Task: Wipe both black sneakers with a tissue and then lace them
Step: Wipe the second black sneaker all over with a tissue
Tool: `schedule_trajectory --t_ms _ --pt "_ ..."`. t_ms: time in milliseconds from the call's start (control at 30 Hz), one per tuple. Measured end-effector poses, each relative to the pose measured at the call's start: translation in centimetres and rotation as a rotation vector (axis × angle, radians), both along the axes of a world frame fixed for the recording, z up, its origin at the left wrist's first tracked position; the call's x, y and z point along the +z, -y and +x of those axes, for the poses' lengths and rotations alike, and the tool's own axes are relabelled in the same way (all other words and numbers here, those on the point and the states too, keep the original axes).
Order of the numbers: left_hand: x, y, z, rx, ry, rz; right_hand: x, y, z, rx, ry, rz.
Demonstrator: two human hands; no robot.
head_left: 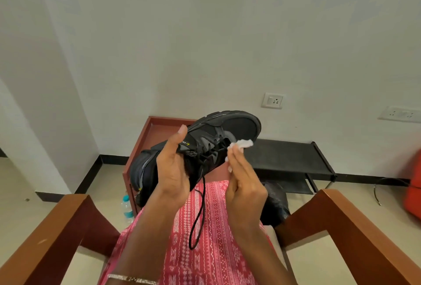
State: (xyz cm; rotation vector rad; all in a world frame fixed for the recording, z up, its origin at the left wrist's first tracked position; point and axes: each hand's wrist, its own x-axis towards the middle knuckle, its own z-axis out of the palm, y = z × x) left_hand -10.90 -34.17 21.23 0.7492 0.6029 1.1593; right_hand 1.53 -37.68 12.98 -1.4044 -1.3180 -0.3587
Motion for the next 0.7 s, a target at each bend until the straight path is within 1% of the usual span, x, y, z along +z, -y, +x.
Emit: schedule_trajectory --t_ms 133,233,367,433,533,700 --pt "-0.3 -0.6 -0.8 -0.023 0.061 -0.062 0.1 0.4 -1.1 0.07 0.012 -0.015" --pt "-0.2 -0.7 -0.8 -0.039 0.105 -0.126 0.7 0.5 -1.6 0.101 -0.009 0.025" --pt "-0.4 -0.9 -0.7 -0.065 0.129 -0.145 2.1 -0.9 0.1 0.072 -0.107 0.051" --pt "-0.4 -1.0 -0.5 -0.081 0.09 -0.143 2.8 -1.9 1.3 0.064 -0.175 0.054" --pt "-0.4 -1.1 -0.5 -0.113 0.018 -0.146 2.8 -3.0 2.3 0.118 -0.227 0.025" --pt "-0.8 -1.5 -0.9 -0.206 -0.134 -0.106 3.1 -3.8 2.4 0.123 -0.24 0.038"
